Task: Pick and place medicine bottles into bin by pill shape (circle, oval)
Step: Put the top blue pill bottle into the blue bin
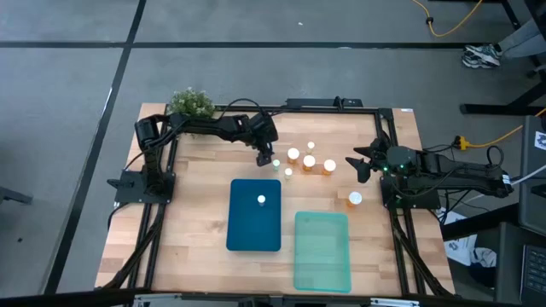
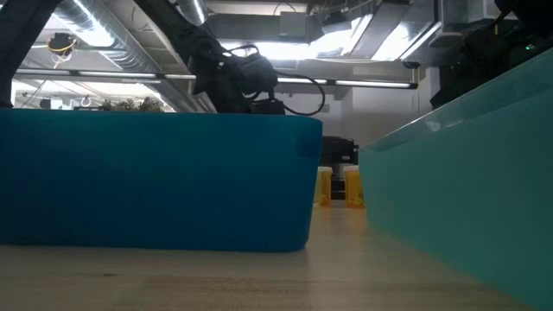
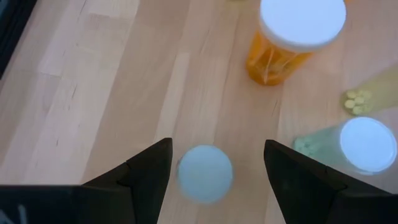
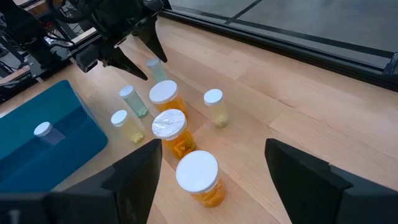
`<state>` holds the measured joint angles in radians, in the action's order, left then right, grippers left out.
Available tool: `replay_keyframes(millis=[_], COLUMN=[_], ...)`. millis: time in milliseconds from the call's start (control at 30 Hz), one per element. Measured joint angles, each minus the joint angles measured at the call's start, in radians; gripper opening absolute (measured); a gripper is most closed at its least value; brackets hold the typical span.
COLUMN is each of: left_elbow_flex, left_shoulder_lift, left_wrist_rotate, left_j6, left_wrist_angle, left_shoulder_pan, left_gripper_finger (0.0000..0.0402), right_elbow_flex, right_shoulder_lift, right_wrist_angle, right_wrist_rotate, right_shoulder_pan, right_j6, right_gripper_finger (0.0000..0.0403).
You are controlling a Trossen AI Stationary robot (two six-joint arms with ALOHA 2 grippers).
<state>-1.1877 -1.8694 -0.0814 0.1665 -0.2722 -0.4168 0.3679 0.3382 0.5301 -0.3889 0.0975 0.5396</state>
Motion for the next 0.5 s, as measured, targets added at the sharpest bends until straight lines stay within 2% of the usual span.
replay_keyframes(millis=[233,500], left_elbow_flex=[0.0,0.0], left_shoulder_lift=[0.0,0.0], left_wrist_rotate=[0.019,0.02], left_j6=[0.0,0.001], left_wrist_angle=[-0.012,-0.027], left_shoulder_pan=[0.0,-0.001], left_gripper_finger=[0.0239,0.0207], right_elbow_flex=[0.0,0.0], right_shoulder_lift=[0.0,0.0], right_wrist_angle=[0.0,0.0], right_wrist_rotate=[0.0,0.0], right_shoulder_pan=[0.0,0.0], right_j6=[-0.001,-0.001], right_gripper_finger=[0.0287,0.0287])
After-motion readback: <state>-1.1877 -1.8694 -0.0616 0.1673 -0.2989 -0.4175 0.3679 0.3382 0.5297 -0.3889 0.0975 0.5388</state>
